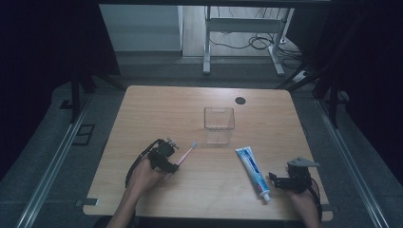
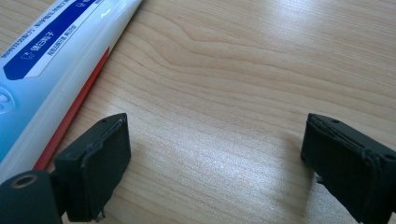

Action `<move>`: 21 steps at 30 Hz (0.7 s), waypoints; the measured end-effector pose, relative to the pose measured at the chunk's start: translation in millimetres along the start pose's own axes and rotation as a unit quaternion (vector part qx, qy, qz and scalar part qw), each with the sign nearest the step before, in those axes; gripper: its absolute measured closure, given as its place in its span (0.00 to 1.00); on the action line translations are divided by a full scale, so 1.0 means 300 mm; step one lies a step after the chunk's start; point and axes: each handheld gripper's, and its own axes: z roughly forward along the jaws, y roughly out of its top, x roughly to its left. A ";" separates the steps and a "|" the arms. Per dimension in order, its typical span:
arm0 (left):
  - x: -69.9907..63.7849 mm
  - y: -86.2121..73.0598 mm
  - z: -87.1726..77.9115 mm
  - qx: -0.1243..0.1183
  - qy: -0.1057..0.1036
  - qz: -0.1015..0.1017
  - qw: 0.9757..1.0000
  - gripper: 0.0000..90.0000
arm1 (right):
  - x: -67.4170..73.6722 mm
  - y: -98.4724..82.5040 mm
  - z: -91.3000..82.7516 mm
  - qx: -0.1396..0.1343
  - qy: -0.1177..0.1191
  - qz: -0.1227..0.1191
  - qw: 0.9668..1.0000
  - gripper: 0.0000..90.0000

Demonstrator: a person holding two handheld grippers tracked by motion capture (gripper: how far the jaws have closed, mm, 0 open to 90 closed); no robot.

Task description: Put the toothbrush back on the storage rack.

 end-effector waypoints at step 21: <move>0.043 0.070 -0.011 0.058 -0.034 0.030 0.997 0.60 | 0.000 0.000 0.000 0.000 0.000 -0.001 1.000 0.09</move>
